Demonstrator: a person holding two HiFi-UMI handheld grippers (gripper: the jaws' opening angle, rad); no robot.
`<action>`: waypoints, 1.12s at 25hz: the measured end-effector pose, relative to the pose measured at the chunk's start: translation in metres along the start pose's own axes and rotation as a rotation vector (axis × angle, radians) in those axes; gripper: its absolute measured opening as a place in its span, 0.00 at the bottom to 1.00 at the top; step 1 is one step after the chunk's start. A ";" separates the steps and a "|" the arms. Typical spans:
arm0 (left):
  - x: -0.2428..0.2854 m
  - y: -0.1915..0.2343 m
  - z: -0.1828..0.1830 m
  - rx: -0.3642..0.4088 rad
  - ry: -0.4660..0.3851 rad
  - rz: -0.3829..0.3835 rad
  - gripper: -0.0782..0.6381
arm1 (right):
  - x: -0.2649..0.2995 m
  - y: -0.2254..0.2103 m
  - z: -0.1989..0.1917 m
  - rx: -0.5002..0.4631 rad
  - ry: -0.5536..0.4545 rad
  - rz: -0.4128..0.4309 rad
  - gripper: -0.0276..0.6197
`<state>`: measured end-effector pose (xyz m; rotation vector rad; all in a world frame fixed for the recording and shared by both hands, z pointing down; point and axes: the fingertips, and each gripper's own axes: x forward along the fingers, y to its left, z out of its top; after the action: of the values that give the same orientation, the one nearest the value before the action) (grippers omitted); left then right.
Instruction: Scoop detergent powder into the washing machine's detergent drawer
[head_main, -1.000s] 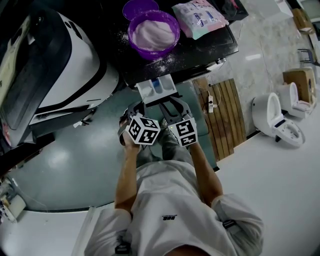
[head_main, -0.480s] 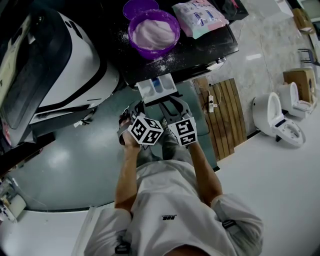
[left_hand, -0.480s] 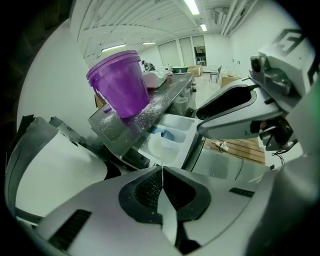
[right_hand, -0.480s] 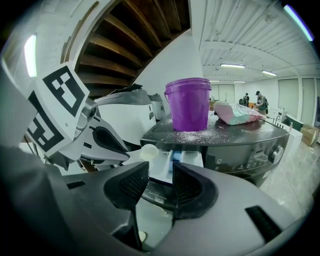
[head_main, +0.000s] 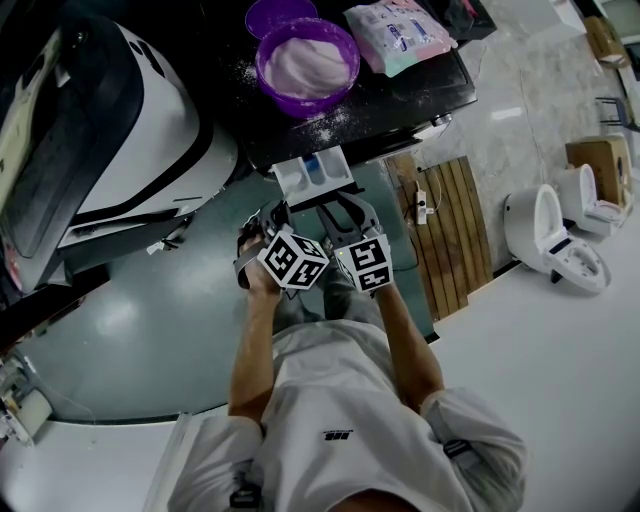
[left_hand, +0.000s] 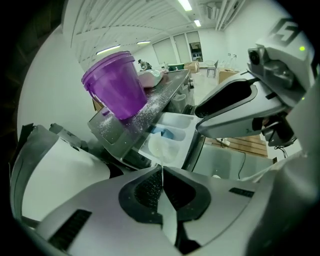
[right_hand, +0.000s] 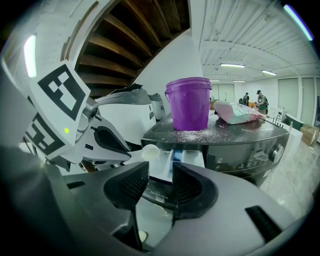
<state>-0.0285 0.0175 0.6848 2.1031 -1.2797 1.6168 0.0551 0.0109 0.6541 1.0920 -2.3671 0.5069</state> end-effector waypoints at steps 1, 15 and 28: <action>-0.002 0.001 0.001 -0.003 -0.003 0.003 0.13 | 0.000 0.000 0.000 0.000 0.001 0.000 0.27; 0.001 -0.003 0.001 0.008 -0.002 0.002 0.13 | -0.002 -0.004 0.000 -0.001 -0.002 -0.007 0.27; -0.003 -0.006 -0.001 -0.007 -0.003 -0.006 0.13 | -0.007 -0.003 0.000 -0.002 -0.002 -0.014 0.27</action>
<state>-0.0253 0.0232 0.6849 2.1042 -1.2769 1.6042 0.0611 0.0136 0.6508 1.1075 -2.3600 0.4982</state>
